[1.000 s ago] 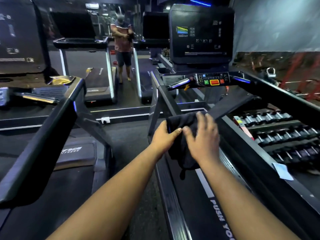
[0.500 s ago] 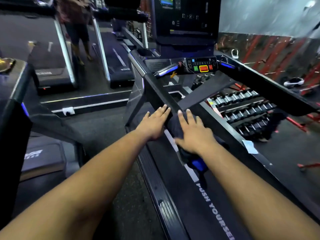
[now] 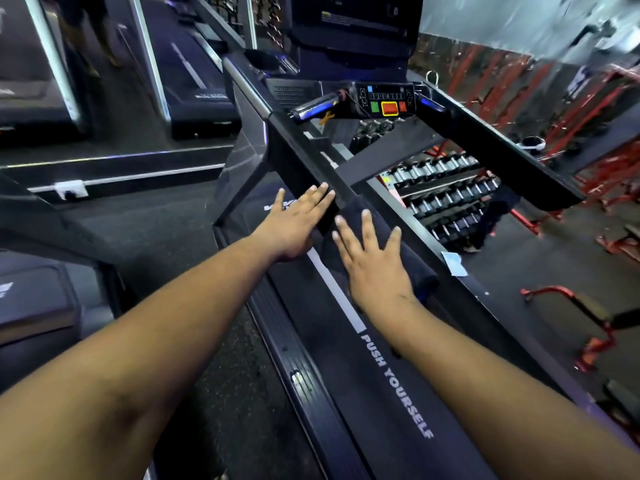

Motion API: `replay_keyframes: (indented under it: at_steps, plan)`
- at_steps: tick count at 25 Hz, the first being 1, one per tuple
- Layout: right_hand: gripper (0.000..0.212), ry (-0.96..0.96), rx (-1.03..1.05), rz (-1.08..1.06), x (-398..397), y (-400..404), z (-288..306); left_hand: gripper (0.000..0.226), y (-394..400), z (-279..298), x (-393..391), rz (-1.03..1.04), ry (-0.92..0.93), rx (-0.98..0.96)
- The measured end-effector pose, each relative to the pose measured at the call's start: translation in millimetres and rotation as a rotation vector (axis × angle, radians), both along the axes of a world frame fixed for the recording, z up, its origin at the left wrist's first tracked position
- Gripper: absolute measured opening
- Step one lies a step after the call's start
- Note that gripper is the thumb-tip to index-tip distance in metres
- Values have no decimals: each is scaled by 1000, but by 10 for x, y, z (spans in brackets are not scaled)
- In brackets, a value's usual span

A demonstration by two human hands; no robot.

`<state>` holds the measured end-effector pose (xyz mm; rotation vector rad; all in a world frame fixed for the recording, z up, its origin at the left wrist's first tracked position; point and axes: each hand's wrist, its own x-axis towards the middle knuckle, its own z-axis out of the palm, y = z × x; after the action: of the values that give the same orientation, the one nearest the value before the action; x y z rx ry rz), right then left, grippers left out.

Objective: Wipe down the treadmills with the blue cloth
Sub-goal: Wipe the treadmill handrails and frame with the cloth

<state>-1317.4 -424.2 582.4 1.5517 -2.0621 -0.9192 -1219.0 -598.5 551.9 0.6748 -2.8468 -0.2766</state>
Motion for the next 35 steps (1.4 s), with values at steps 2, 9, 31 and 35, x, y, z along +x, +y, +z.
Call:
replay_keyframes:
  at_steps: [2,9,31,35]
  plan:
    - [75,16,92,43,-18,388,-17,85,-15,-23,36,-31,-19,-52]
    - [81,-338,-124,-57,-151,-569,214,96,-217,-60,132,102,-38,59]
    - [88,-556,-244,-106,-319,-868,285,103,-890,103,-99,64,-57,12]
    - [85,-545,-222,-66,-330,-1742,289,103,-1136,148,-93,139,-72,68]
